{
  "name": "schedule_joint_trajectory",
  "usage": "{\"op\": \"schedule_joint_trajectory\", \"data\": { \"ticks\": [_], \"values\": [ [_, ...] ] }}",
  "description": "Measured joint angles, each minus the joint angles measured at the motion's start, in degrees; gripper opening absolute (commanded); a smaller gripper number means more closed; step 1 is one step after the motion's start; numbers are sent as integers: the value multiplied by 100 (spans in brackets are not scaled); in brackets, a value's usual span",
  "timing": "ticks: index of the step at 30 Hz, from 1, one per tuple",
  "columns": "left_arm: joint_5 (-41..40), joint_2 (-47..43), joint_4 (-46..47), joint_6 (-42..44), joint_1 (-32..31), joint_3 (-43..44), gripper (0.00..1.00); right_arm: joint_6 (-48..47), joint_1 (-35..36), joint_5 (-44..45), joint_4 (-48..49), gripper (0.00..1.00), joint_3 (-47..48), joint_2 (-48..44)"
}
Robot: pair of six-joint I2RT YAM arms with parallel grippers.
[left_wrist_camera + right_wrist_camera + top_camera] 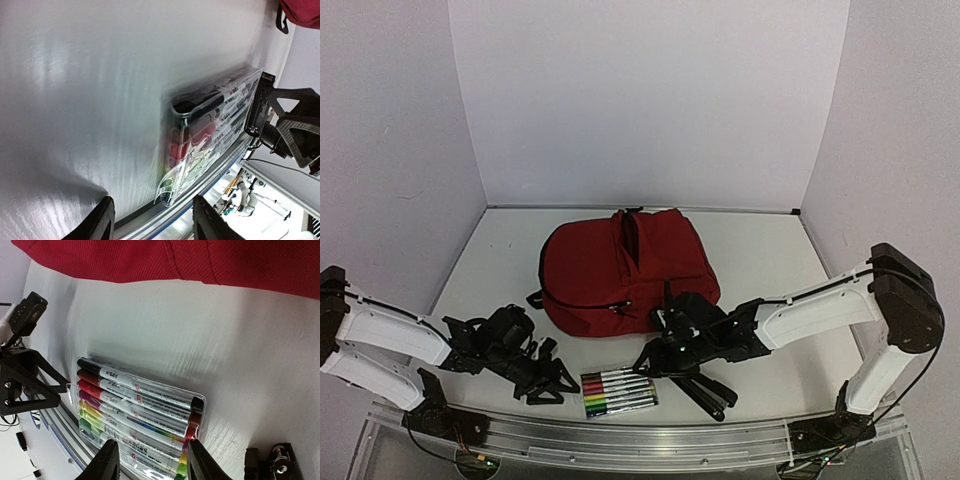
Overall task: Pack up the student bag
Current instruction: Pick up the stationery from the center of the board.
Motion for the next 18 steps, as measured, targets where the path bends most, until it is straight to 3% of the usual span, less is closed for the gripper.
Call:
{"op": "schedule_joint_trajectory", "data": {
  "ticks": [5, 12, 18],
  "values": [
    [195, 501, 664, -137, -23, 1, 33, 66, 11, 4, 86, 43, 0, 2],
    [405, 970, 1341, -290, -70, -28, 2, 84, 10, 6, 157, 41, 0, 88],
    [421, 713, 1414, -296, -73, -42, 0, 66, 11, 86, 170, 43, 0, 93]
  ]
}}
